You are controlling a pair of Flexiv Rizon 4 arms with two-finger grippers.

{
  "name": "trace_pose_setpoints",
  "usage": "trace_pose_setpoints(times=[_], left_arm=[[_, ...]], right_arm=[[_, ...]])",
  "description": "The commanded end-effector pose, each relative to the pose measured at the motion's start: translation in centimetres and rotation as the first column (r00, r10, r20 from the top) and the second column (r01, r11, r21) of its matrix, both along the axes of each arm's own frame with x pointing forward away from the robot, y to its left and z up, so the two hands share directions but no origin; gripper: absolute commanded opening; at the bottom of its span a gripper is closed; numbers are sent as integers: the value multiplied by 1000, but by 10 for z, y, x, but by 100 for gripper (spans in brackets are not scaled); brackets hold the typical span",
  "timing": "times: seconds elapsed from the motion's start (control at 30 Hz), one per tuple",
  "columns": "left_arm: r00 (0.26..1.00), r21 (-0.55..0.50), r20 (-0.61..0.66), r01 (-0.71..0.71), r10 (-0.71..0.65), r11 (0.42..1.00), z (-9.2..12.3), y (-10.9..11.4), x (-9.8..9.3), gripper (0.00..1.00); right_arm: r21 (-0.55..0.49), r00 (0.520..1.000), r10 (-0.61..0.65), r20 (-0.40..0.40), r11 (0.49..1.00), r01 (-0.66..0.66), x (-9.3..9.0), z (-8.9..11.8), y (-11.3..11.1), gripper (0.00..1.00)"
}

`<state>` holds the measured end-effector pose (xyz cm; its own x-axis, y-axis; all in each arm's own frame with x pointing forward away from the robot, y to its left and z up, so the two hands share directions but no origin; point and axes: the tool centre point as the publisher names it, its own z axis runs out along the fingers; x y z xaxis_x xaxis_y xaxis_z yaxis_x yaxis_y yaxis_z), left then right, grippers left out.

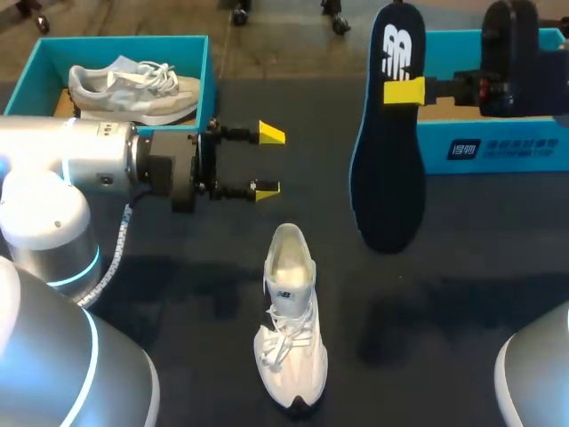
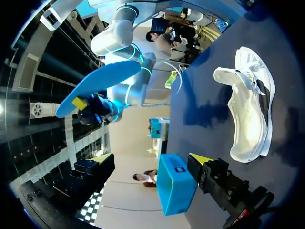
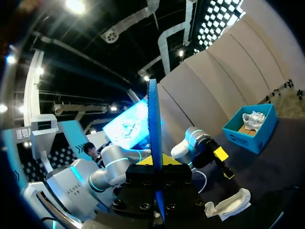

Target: Take the shoe out of the shoebox, open the shoe tongue, remove and reinsert the insole, then place the shoe into the shoebox

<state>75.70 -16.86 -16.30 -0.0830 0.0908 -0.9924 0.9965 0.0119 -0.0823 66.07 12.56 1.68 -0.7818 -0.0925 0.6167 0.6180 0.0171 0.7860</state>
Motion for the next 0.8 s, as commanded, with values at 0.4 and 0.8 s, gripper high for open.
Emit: trace_pose_setpoints(times=[0.4,0.8], left_arm=[[1000,3,-1,14,-14,1000,-1,-3,8,100],[1000,3,-1,14,-14,1000,-1,-3,8,100]], right_arm=[[74,995,74,-70,995,-69,37,-23,8,0],[42,935,48,-352,998,-35,82,-50,-6,0]])
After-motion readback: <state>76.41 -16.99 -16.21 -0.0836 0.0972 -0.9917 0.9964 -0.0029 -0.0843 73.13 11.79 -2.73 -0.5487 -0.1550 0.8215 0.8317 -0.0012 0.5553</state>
